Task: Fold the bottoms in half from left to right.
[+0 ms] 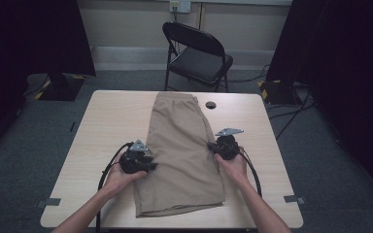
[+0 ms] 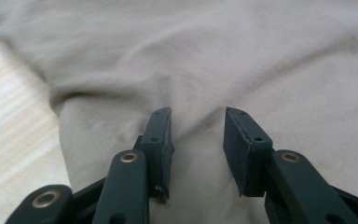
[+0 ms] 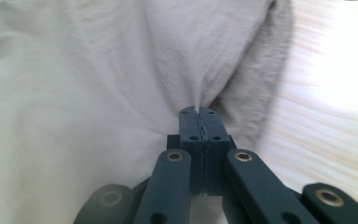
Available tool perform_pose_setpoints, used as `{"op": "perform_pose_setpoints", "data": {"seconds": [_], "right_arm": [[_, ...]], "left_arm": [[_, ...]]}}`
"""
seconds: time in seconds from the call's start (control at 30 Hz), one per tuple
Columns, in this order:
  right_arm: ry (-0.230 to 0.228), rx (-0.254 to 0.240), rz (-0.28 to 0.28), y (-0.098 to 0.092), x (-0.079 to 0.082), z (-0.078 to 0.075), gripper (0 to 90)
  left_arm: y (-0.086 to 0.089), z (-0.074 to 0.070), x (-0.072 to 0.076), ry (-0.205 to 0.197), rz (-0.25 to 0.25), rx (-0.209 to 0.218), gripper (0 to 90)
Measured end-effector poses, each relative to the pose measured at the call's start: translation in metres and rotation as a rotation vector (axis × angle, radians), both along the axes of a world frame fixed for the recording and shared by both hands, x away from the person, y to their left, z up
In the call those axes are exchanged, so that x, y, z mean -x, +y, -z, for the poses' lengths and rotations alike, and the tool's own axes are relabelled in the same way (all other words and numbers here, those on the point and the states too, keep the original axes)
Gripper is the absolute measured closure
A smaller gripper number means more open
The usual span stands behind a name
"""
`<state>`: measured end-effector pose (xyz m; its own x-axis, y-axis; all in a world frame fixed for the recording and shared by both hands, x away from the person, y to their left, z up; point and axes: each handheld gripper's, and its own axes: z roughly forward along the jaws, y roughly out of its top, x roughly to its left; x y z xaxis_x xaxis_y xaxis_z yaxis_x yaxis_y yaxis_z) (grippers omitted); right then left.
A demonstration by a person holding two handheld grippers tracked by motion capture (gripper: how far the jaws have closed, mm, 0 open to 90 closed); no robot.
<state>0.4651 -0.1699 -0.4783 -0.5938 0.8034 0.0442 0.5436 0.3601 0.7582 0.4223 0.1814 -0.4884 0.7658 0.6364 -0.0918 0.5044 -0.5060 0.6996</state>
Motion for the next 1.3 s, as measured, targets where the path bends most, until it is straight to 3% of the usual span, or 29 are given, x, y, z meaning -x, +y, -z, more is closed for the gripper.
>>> {"op": "perform_pose_setpoints", "data": {"seconds": [0.07, 0.2, 0.3, 0.37, 0.4, 0.43, 0.53, 0.6, 0.67, 0.77, 0.83, 0.97, 1.13, 1.3], "right_arm": [[0.016, -0.013, 0.014, -0.006, -0.001, 0.002, 90.0], [0.019, 0.035, 0.015, -0.005, -0.001, 0.01, 90.0], [0.02, 0.073, 0.01, -0.004, 0.0, 0.011, 88.1], [0.017, 0.092, 0.016, -0.004, 0.002, 0.009, 80.3], [0.014, 0.088, 0.021, -0.005, 0.003, 0.008, 74.6], [0.011, 0.075, 0.024, -0.007, 0.006, 0.005, 70.3], [-0.016, 0.056, 0.004, -0.014, 0.018, -0.005, 64.9], [-0.019, 0.019, -0.005, -0.019, 0.028, -0.011, 64.8], [-0.026, -0.011, -0.025, -0.023, 0.04, -0.016, 65.1], [-0.043, -0.024, -0.074, -0.026, 0.061, -0.023, 67.5], [-0.046, -0.045, -0.104, -0.028, 0.075, -0.027, 68.2], [-0.032, -0.04, -0.144, -0.029, 0.093, -0.021, 66.5], [-0.024, -0.028, -0.155, -0.025, 0.094, -0.015, 63.4], [-0.013, 0.004, -0.174, -0.015, 0.085, -0.006, 60.6]], "left_arm": [[0.0, 0.0, 0.0, -0.011, 0.002, -0.011, 62.3], [-0.001, -0.002, 0.004, -0.024, 0.015, -0.041, 62.4], [0.003, -0.003, 0.007, -0.027, 0.017, -0.037, 62.3], [0.006, -0.004, 0.011, 0.002, -0.002, 0.003, 59.8], [0.008, -0.006, 0.014, 0.014, 0.005, 0.001, 59.4], [0.009, -0.009, 0.018, -0.003, 0.014, 0.0, 59.5], [0.018, -0.017, 0.03, -0.005, 0.02, 0.043, 63.2], [0.023, -0.019, 0.036, 0.021, 0.003, 0.059, 67.0], [0.026, -0.019, 0.044, 0.047, 0.027, 0.077, 70.8], [0.027, -0.022, 0.055, 0.036, 0.048, 0.088, 71.7], [0.026, -0.022, 0.057, 0.038, 0.051, 0.097, 66.3], [0.022, -0.014, 0.052, 0.057, 0.056, 0.056, 55.4], [0.019, -0.006, 0.047, 0.055, 0.029, -0.017, 60.6], [0.022, -0.003, 0.039, 0.042, 0.007, -0.014, 64.0]]}}
